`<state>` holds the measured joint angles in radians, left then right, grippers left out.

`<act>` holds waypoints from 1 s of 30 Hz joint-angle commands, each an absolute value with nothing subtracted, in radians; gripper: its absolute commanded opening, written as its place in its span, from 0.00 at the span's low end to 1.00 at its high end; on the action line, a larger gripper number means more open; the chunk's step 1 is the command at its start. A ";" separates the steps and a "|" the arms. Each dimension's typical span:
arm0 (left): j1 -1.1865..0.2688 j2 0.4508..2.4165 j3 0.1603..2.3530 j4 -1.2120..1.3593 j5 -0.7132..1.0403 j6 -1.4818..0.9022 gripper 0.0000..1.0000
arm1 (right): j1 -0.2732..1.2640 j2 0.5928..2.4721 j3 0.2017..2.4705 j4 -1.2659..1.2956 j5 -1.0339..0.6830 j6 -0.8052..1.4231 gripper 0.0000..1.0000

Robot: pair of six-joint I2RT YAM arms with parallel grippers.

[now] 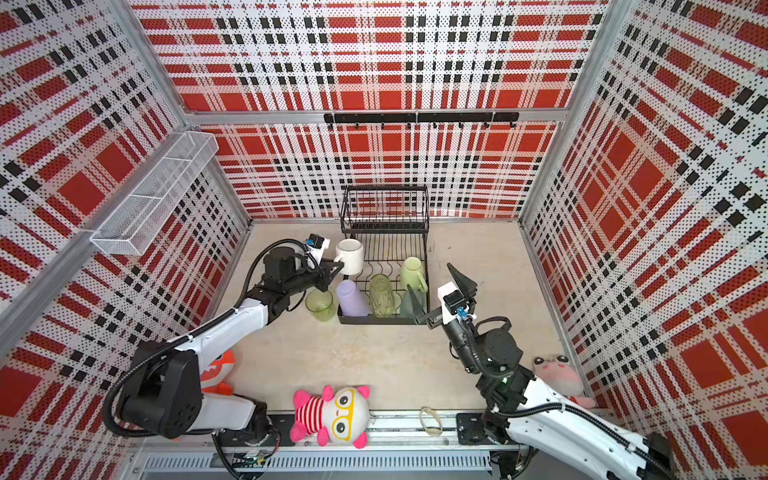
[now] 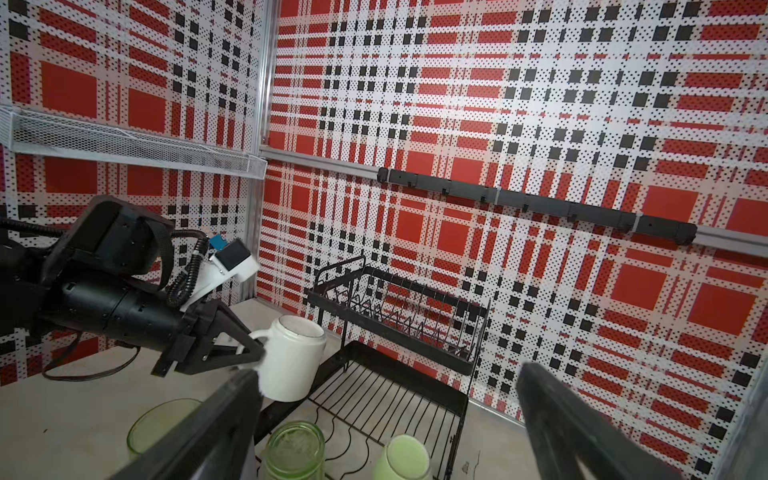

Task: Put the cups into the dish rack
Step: 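Lower the white mug upside down into the rack slots with the left gripper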

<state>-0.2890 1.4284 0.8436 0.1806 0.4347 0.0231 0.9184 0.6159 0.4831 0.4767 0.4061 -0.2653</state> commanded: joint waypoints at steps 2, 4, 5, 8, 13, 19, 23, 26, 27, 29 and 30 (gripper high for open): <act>-0.298 1.481 0.924 0.330 0.438 0.097 0.00 | 0.913 0.585 0.502 0.469 0.427 -0.251 1.00; -0.294 1.505 0.932 0.340 0.447 0.111 0.00 | 0.913 0.573 0.498 0.466 0.431 -0.249 1.00; -0.292 1.516 0.935 0.343 0.456 0.113 0.00 | 0.913 0.568 0.496 0.464 0.434 -0.249 1.00; -0.287 1.548 0.939 0.345 0.487 0.119 0.00 | 0.913 0.552 0.489 0.462 0.444 -0.251 1.00; -0.287 1.587 0.924 0.376 0.521 0.117 0.00 | 0.913 0.536 0.481 0.463 0.459 -0.259 1.00; -0.298 1.646 0.937 0.376 0.541 0.110 0.00 | 0.913 0.513 0.480 0.445 0.460 -0.262 1.00; -0.300 1.655 0.923 0.380 0.538 0.109 0.00 | 0.913 0.486 0.478 0.421 0.464 -0.261 1.00; -0.299 1.670 0.920 0.381 0.536 0.104 0.00 | 0.912 0.470 0.478 0.406 0.468 -0.261 1.00; -0.299 1.676 0.920 0.380 0.537 0.101 0.00 | 0.914 0.467 0.477 0.403 0.469 -0.259 1.00; -0.299 1.683 0.916 0.381 0.518 0.099 0.00 | 0.914 0.463 0.474 0.401 0.468 -0.257 1.00; -0.299 1.683 0.912 0.381 0.495 0.098 0.00 | 0.912 0.461 0.474 0.400 0.468 -0.255 1.00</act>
<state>-0.2943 1.6844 0.8928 0.2840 0.4969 0.0940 0.9176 0.4732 0.4820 0.4149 0.4580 -0.2523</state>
